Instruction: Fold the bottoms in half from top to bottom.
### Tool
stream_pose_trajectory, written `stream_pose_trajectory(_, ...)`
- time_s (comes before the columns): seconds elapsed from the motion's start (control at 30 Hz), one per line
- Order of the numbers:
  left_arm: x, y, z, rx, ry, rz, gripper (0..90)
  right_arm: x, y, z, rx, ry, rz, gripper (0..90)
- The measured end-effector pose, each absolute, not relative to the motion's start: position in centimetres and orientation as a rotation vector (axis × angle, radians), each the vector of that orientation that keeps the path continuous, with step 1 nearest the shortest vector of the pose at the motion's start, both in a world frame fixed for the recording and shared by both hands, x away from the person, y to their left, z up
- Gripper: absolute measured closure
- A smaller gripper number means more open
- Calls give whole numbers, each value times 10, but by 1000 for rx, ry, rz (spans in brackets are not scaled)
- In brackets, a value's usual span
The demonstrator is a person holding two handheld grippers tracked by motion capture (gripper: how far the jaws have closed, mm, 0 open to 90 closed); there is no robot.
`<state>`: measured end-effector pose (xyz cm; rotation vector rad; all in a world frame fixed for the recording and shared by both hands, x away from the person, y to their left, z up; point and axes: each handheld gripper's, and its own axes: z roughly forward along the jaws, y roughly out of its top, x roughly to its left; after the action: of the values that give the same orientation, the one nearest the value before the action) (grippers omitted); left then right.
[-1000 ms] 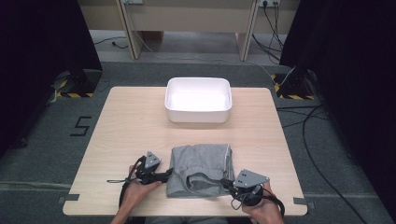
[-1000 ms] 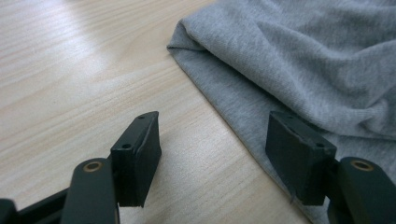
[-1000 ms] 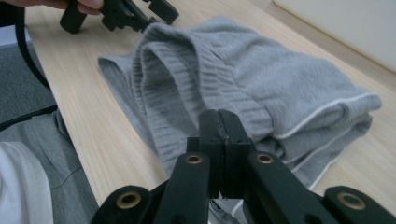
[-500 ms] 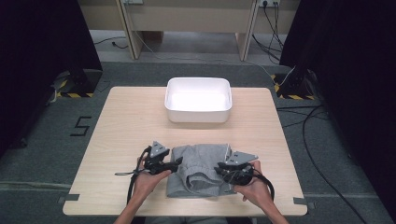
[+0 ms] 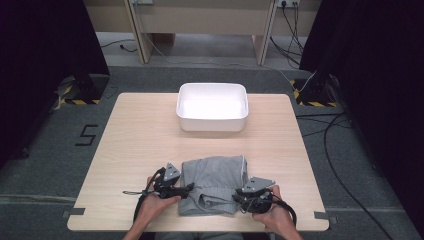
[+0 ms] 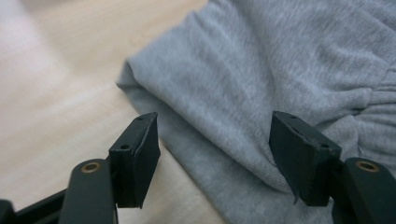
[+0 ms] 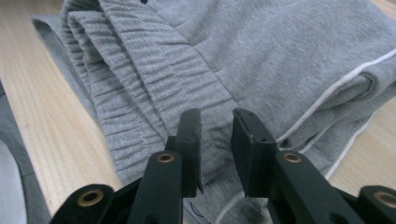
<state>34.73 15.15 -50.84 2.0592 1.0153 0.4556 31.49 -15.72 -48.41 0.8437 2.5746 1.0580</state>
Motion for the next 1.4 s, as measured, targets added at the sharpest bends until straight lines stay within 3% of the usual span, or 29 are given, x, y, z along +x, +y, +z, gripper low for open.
stream_pose_trajectory(0.27,367,131,-489,1964,990,427,334,352,-153,-447,907,2397,1165,502)
stream_pose_trajectory(0.53,387,134,-517,2019,1034,397,366,412,-147,-478,1035,2422,982,490)
stream_pose_trajectory(0.87,380,141,-518,2032,1034,430,384,405,-181,-493,1219,2396,1004,462)
stream_pose_trajectory(1.4,370,152,-490,1900,1084,356,334,393,-188,-459,1148,2315,1129,411)
